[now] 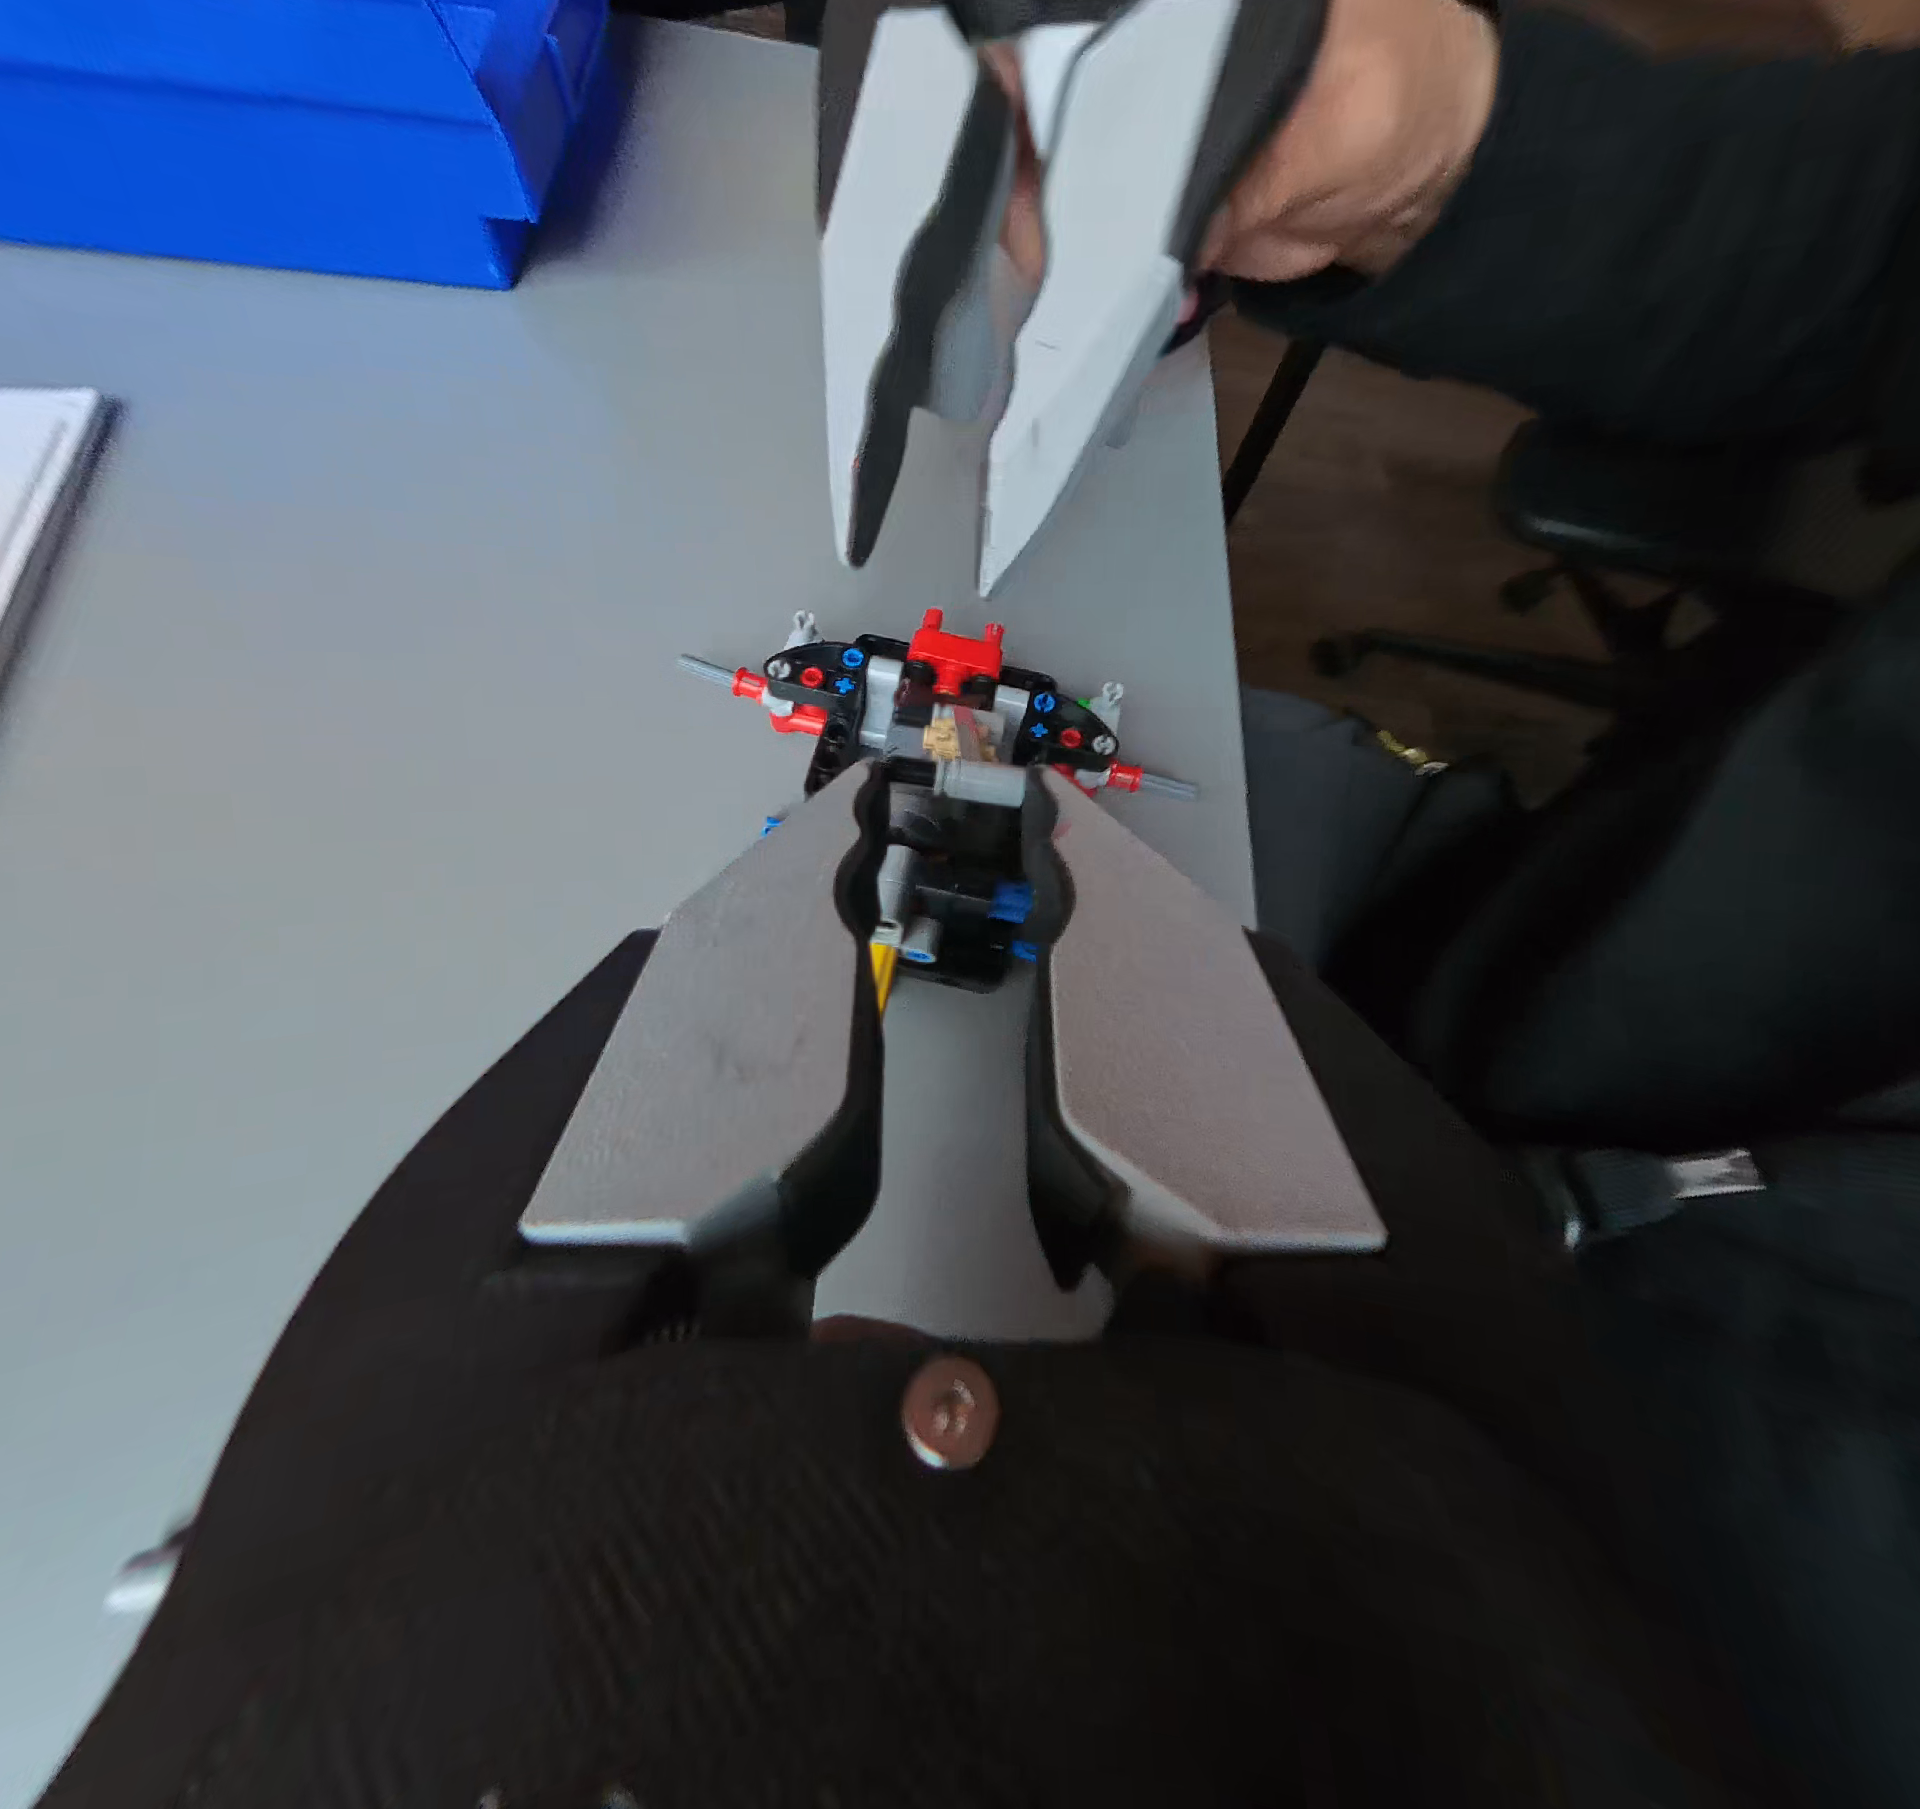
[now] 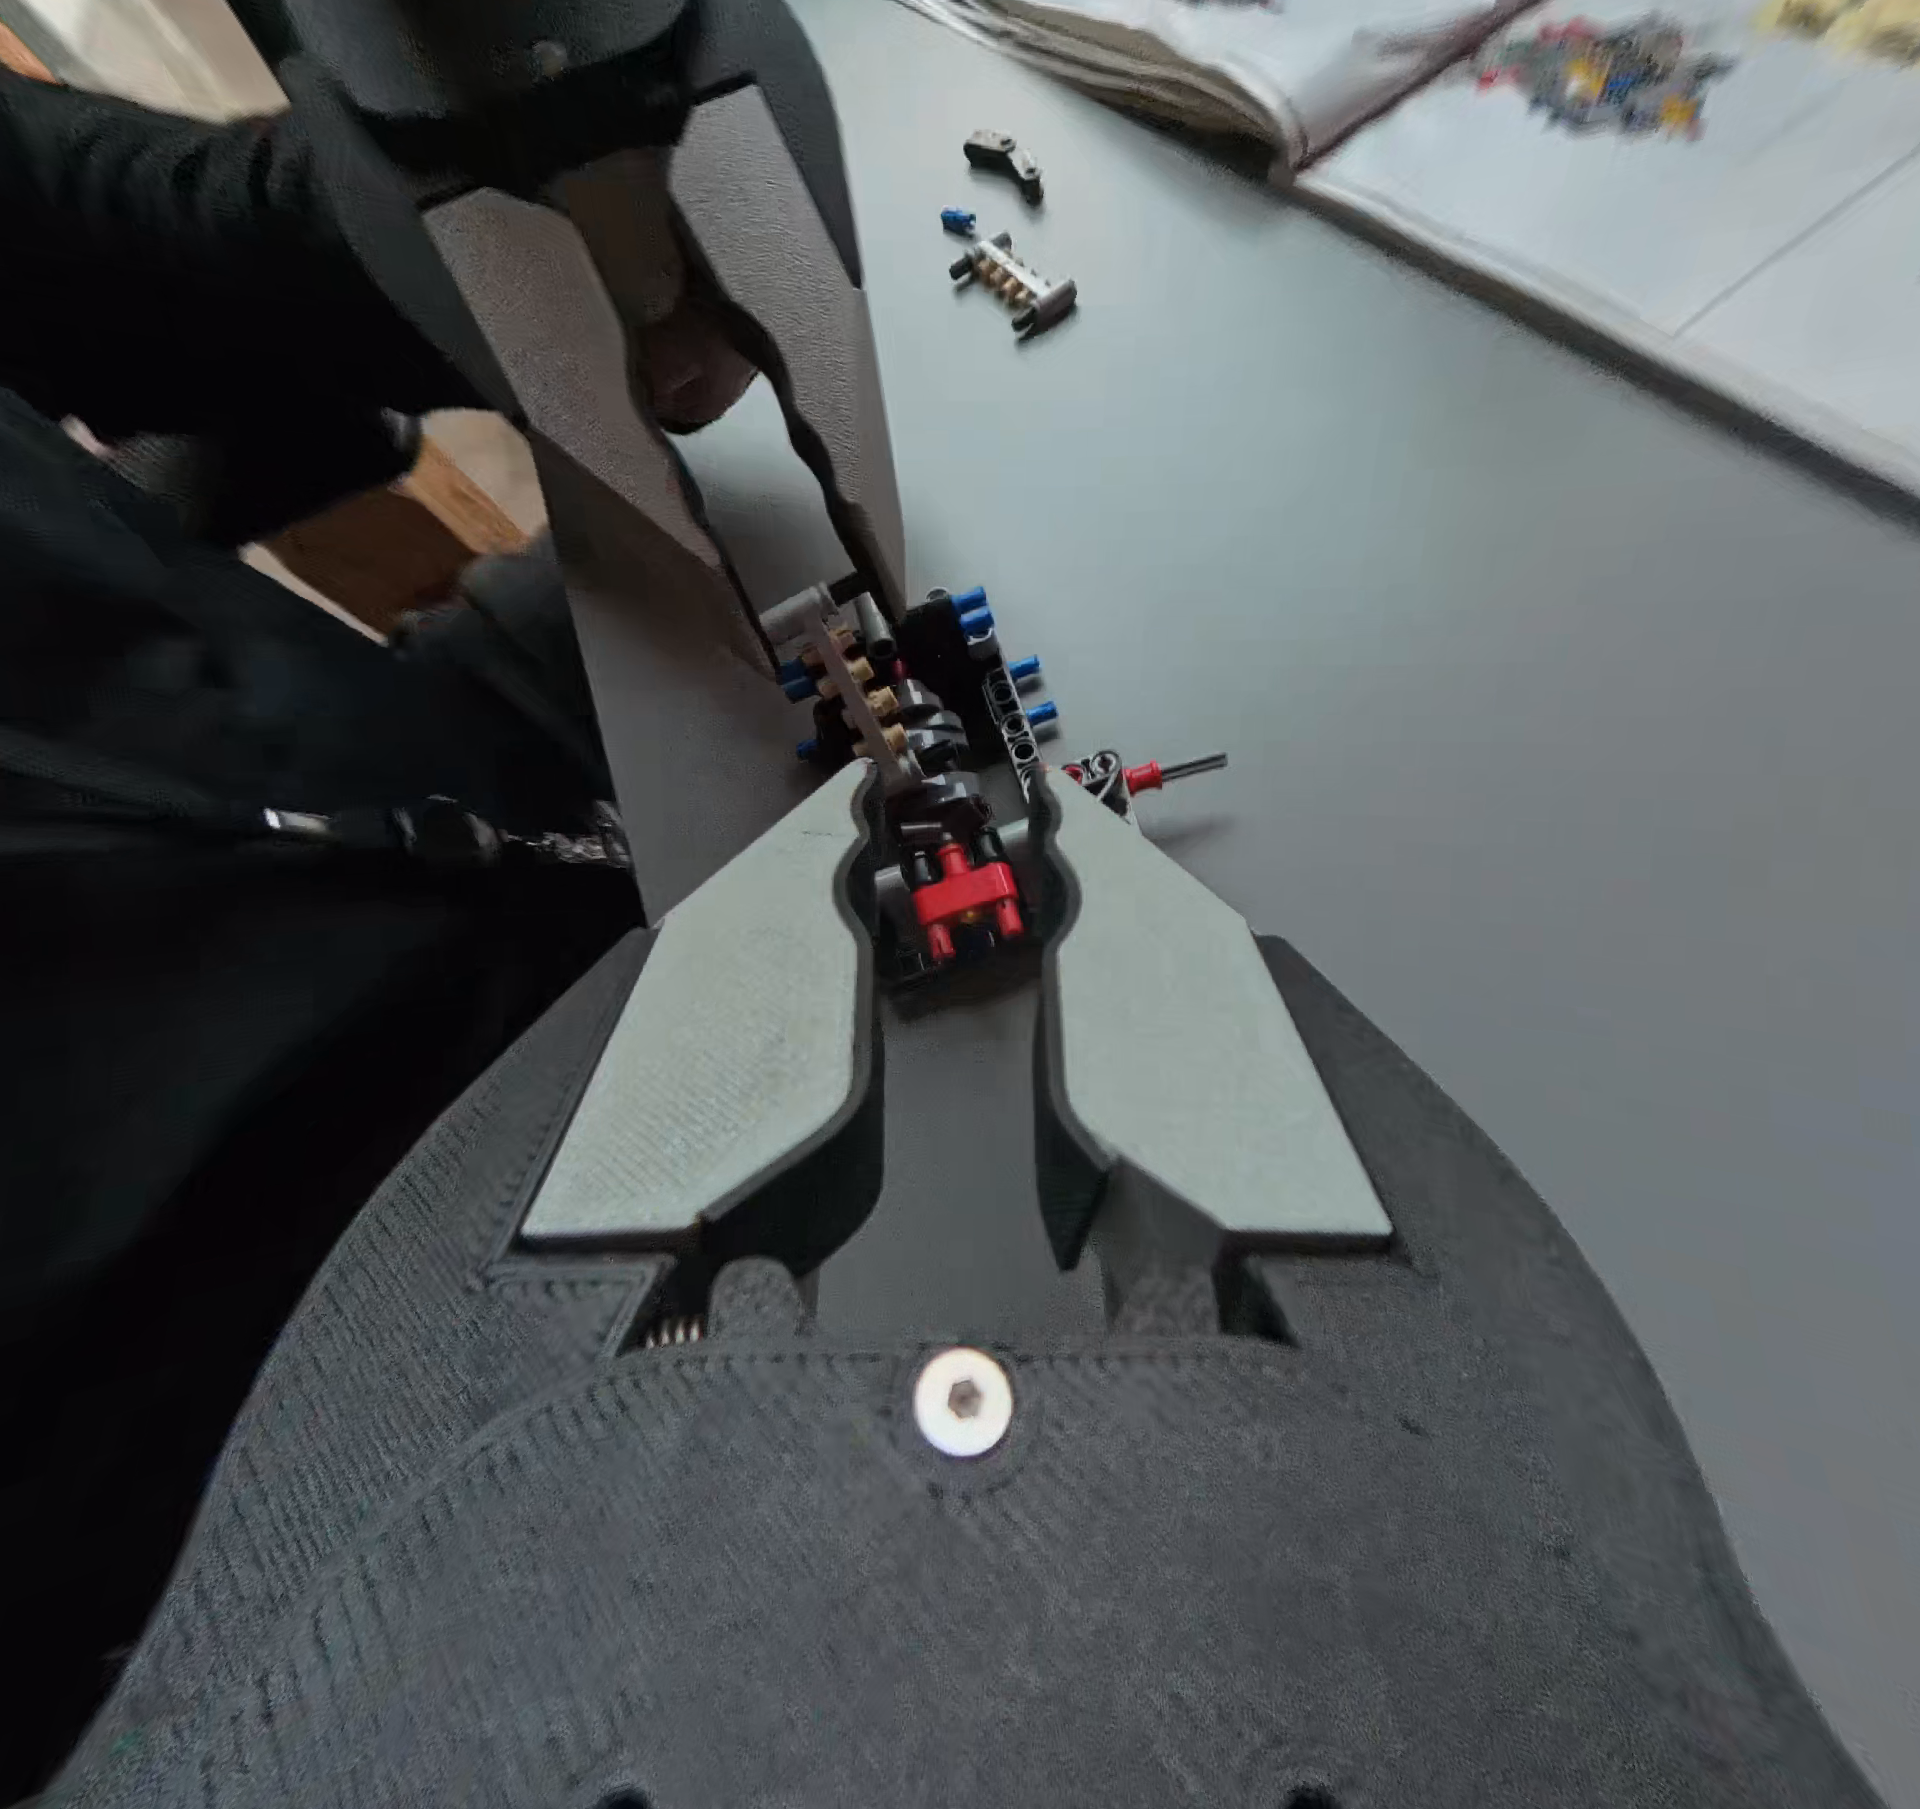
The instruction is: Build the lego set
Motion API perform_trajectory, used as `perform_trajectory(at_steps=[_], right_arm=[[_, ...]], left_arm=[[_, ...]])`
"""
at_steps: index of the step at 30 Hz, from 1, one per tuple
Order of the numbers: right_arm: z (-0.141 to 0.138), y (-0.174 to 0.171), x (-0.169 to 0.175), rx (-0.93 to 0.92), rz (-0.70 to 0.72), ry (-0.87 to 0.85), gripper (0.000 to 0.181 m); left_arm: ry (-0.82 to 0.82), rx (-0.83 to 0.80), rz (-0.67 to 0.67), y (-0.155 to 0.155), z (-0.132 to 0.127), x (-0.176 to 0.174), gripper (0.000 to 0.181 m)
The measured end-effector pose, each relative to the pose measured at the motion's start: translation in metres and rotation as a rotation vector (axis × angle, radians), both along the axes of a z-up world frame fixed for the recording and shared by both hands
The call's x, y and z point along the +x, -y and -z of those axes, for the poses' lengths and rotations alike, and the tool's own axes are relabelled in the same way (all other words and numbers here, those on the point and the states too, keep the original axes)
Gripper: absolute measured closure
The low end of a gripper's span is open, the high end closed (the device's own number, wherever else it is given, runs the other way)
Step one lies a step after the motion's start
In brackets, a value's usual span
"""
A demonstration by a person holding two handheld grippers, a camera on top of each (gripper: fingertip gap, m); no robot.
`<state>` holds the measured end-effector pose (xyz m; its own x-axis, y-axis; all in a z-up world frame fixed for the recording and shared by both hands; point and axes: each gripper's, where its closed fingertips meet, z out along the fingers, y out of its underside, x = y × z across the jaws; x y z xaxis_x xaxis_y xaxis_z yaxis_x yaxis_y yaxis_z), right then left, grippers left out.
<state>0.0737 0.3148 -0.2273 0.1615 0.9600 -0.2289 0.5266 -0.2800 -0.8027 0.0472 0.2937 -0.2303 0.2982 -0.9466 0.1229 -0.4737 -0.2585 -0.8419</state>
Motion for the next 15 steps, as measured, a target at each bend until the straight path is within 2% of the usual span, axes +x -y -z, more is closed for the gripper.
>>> perform_trajectory(at_steps=[1,4,8,10,12,15], right_arm=[[-0.004,0.003,-0.002,0.111,0.0,0.018,0.16],[-0.001,0.009,-0.009,0.349,0.015,0.109,0.154],[0.016,0.013,-0.024,0.514,0.053,0.198,0.151],[0.016,0.011,-0.029,0.629,0.084,0.215,0.156],[0.014,0.003,-0.029,0.782,0.123,0.279,0.172],[0.01,0.004,-0.03,0.966,0.105,0.343,0.175]], left_arm=[[0.018,-0.036,-0.004,0.001,-0.001,0.0,0.159],[0.042,-0.089,-0.022,0.0,-0.001,0.001,0.159],[0.054,-0.14,-0.069,-0.006,0.004,0.002,0.159],[0.071,-0.176,-0.088,-0.006,0.005,0.002,0.159],[0.11,-0.225,-0.095,-0.005,0.002,0.004,0.159],[0.148,-0.262,-0.109,-0.004,-0.001,0.002,0.158]])
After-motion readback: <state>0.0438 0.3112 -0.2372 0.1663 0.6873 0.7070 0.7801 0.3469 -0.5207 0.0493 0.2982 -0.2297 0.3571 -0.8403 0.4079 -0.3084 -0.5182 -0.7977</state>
